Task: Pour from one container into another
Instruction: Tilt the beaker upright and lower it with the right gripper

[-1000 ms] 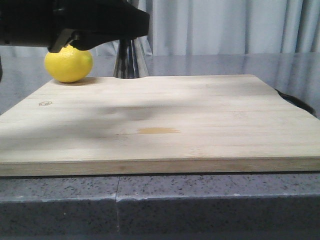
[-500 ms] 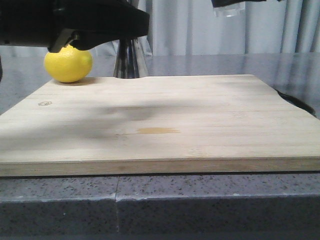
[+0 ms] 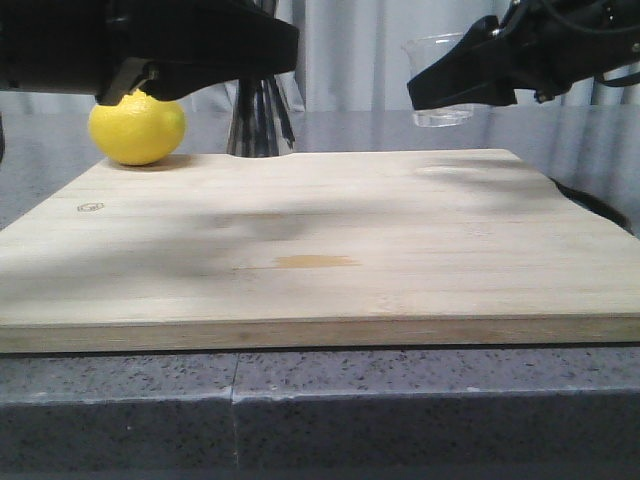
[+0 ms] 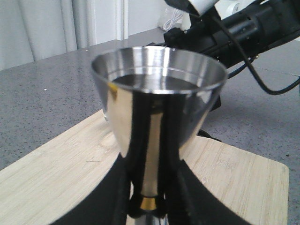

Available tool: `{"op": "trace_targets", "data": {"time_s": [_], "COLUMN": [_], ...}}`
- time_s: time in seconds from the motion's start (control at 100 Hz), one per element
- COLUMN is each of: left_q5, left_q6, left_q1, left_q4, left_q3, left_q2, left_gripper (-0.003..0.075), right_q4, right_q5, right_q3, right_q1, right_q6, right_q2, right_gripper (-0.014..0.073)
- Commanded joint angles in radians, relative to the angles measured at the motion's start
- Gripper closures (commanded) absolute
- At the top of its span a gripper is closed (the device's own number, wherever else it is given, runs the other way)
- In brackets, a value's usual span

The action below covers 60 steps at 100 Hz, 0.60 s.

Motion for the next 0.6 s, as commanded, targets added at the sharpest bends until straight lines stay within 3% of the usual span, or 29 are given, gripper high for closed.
{"op": "trace_targets", "data": {"time_s": [0.0, 0.59], "left_q5": [-0.074, -0.074], "left_q6": [-0.005, -0.005], "left_q1": [0.002, 0.002], "left_q4": [-0.04, -0.04], "left_q3": [-0.03, -0.03], "left_q2": [-0.035, -0.035], "left_gripper": [0.0739, 0.0739], "right_q4": [0.102, 0.102], "right_q5": [0.068, 0.093], "right_q3": [-0.022, -0.024], "right_q1": [-0.007, -0.007], "right_q6": [-0.075, -0.159], "right_q2": [-0.005, 0.06], "right_gripper": [0.0368, 0.0368]}}
